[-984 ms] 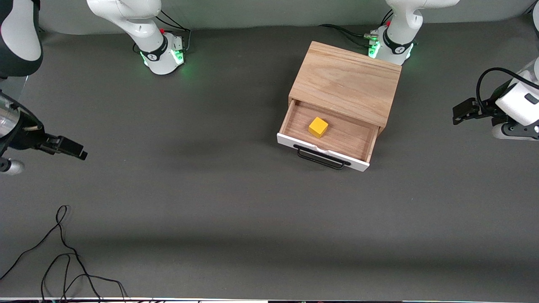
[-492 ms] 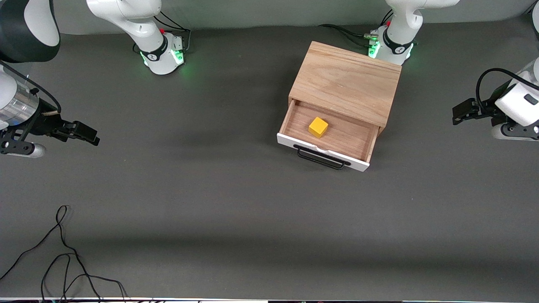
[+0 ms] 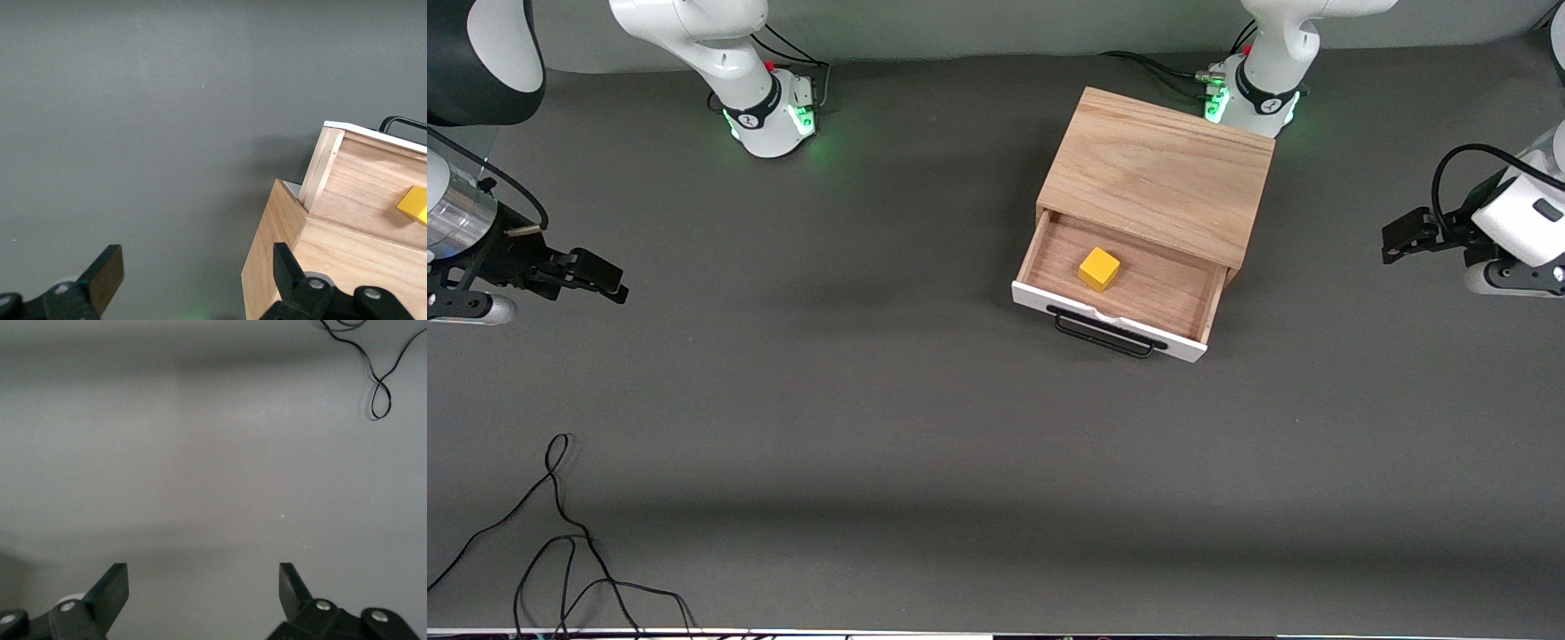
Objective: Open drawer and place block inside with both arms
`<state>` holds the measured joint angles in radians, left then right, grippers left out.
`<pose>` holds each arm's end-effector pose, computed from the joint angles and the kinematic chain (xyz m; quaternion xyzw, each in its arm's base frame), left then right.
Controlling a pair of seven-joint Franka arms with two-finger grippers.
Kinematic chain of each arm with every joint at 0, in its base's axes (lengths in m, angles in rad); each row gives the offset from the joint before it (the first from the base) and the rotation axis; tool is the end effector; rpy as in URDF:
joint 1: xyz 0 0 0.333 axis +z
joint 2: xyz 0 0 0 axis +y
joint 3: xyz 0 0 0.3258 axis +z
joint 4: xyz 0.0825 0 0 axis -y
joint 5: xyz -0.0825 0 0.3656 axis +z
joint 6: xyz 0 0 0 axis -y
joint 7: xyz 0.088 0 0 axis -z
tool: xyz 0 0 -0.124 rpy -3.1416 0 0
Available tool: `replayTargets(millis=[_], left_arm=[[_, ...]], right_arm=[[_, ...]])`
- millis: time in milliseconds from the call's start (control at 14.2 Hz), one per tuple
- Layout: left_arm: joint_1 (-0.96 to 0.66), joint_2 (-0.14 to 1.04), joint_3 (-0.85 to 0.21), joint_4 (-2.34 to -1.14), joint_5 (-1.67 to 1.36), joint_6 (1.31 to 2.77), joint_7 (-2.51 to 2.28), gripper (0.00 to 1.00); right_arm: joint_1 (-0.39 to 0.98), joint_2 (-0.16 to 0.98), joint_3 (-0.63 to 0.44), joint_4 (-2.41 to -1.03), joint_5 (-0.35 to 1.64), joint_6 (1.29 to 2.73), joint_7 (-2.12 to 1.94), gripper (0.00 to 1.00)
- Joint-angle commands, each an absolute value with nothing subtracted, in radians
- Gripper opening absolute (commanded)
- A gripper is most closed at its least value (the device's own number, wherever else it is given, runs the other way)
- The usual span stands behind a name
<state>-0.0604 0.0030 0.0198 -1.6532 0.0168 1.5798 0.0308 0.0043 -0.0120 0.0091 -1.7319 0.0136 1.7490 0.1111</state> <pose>0.5327 -0.0196 0.5792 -0.9986 0.0361 0.0381 0.0086 0.5439 0.0088 0.5657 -0.9986 0.0499 -0.0141 0.0075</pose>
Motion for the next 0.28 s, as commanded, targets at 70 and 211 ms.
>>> replayTargets(millis=[70,211], left_arm=[[-0.072,-0.002,0.026,-1.657,0.011,1.572,0.038,1.00],[-0.072,-0.003,0.025,-1.657,0.011,1.568,0.038,1.00]], right_arm=[[0.017,-0.025,0.003,-1.749,-0.002,1.740,0.084,1.00],[0.017,-0.023,0.003,-1.749,-0.003,1.732,0.084,1.00]])
